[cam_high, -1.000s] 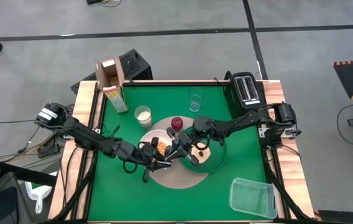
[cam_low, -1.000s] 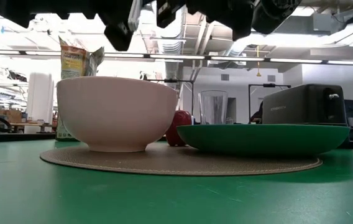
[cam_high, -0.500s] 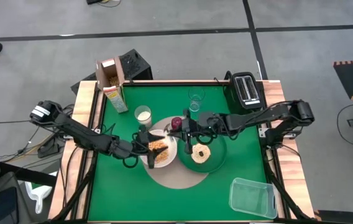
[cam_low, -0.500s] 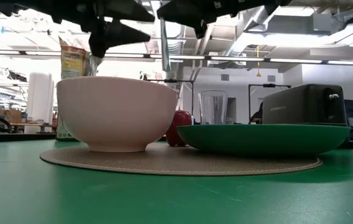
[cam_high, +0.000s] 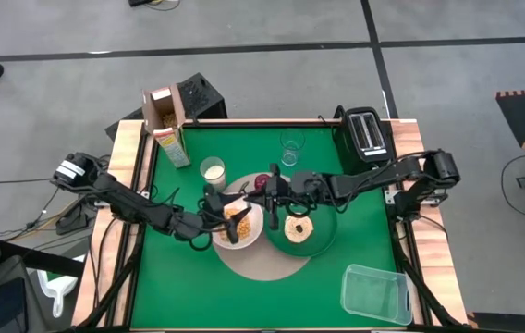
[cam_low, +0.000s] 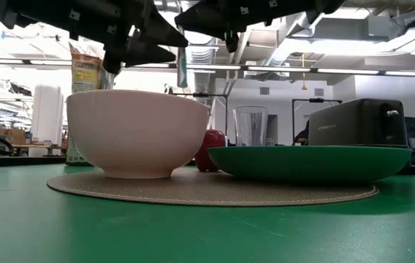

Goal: Arrange a breakfast setting
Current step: Put the spoon to the left side of the white bowl

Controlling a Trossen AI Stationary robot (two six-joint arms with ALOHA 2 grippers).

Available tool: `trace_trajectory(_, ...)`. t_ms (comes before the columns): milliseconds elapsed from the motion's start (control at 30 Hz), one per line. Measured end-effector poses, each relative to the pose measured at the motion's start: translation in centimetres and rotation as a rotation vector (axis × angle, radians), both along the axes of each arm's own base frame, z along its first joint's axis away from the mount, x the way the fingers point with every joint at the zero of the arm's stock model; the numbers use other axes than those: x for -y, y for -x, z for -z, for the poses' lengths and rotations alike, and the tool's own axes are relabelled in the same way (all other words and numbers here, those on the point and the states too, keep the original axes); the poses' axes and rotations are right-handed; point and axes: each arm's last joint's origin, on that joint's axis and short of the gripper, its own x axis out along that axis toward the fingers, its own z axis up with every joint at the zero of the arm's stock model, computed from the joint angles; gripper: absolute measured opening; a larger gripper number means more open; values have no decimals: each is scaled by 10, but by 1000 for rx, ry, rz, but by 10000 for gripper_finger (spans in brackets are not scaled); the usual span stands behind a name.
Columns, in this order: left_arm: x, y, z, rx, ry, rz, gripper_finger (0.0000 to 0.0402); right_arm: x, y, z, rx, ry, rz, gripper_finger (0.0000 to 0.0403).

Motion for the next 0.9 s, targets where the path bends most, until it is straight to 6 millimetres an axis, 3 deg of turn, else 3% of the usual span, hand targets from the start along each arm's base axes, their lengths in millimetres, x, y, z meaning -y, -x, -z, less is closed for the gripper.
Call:
trace_trajectory(133, 4, 4, -4, -6, -56, -37, 217, 1, 1, 3, -27, 9, 33, 49)
trace_trajectory(433, 11, 25, -35, 66, -78, -105, 217, 4, 2, 7, -74, 39, 123, 50)
trace_trajectory(733, 2, 23, -40, 84, -79, -162, 217, 5, 2, 7, -76, 54, 179, 50)
trace_trajectory(900, 3, 19, -57, 89, -158, -148, 217, 6, 2, 7, -75, 54, 182, 50)
